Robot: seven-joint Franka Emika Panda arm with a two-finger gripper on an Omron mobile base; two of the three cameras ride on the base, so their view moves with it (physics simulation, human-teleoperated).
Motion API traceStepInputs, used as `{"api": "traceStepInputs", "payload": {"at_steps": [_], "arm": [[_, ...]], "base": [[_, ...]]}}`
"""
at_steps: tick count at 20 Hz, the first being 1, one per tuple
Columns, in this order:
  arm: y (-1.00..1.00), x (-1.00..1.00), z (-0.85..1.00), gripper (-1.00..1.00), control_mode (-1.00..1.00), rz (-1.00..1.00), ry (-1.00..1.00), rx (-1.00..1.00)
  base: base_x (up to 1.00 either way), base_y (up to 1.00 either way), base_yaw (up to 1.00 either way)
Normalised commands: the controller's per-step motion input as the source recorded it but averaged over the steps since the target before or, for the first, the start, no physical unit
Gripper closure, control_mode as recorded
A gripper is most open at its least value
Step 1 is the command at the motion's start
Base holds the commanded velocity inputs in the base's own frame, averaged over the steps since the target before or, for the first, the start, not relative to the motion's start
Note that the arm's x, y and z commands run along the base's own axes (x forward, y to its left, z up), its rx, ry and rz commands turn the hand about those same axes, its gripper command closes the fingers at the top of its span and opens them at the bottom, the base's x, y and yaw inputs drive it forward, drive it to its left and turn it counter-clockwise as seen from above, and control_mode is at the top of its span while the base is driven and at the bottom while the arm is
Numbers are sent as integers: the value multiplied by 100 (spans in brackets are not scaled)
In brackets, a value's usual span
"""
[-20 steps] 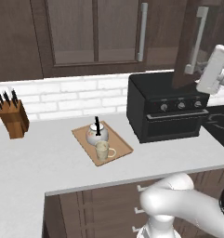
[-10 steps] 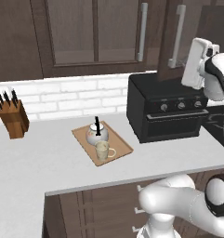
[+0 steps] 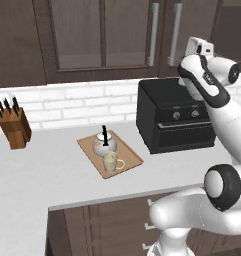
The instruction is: Pick the kettle from the counter and place it on the tray. Then pick the mug from the cabinet and place it on the tray. Then close the cabinet doors.
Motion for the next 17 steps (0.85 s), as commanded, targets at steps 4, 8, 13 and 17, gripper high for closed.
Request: {"api": "traceStepInputs", "payload": {"at_steps": [4, 8, 13, 17], "arm": [[10, 67, -1, 100, -100, -28, 6, 0], [0, 79, -1, 100, -100, -23, 7, 0], [-13, 80, 0, 100, -100, -7, 9, 2], [-44, 54, 0, 100, -100, 0, 15, 3]], "base": [[0, 0, 0], [0, 0, 0], [0, 0, 0], [0, 0, 0]]}}
